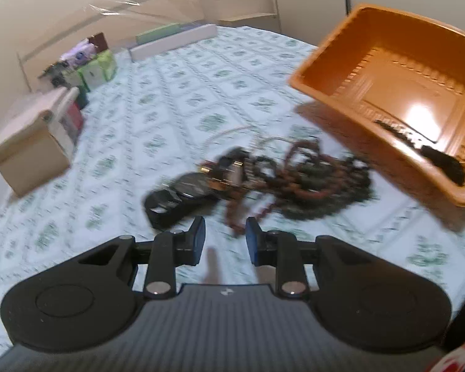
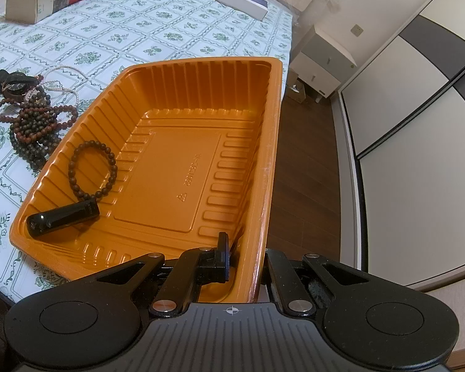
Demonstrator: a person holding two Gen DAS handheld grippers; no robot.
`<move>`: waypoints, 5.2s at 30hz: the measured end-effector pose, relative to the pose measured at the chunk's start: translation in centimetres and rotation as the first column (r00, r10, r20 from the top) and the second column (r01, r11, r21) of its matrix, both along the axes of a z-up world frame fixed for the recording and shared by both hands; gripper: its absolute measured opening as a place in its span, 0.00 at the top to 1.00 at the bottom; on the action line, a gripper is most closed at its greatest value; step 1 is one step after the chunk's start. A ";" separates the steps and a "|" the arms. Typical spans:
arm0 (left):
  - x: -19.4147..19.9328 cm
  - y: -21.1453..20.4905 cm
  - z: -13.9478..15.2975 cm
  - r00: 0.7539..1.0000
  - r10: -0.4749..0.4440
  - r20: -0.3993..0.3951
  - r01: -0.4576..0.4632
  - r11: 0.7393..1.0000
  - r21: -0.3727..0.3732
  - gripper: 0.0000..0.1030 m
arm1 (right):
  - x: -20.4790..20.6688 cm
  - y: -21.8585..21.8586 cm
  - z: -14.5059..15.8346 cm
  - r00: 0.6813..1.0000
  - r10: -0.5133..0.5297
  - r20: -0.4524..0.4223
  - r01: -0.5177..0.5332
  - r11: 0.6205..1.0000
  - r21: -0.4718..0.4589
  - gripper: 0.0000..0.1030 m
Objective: Organize jewelry
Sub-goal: 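Grasp the black watch from the pile with the left gripper, then lower the black watch into the orange tray and open the left gripper, then reach the left gripper to the pile and grasp a black watch strap, then drop the black watch into the orange tray held by the right gripper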
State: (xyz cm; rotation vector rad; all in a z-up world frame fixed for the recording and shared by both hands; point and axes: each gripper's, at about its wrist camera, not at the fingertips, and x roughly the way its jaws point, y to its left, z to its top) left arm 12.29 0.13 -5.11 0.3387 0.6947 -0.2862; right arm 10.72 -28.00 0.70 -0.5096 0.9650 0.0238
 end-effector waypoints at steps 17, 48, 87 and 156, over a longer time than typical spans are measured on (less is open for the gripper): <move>6.8 4.0 -1.6 0.987 -0.147 -0.061 0.153 0.981 0.118 0.63 | 0.1 -0.2 -0.1 1.000 -0.004 -0.003 0.004 1.000 -0.001 0.96; 2.7 4.0 1.0 0.991 -0.098 -0.091 0.104 0.993 0.059 0.82 | 0.1 -0.4 -0.2 1.000 -0.010 -0.001 0.010 1.000 0.006 0.96; -1.3 -16.9 5.1 0.876 -0.478 -0.059 0.452 0.858 -0.244 0.82 | -0.1 -0.6 0.0 1.000 -0.014 0.007 0.014 1.000 0.024 0.95; 3.7 2.9 5.0 0.998 0.065 0.028 -0.063 0.995 -0.073 0.87 | -0.4 -1.1 -0.4 1.000 -0.017 0.009 0.017 1.000 0.025 0.95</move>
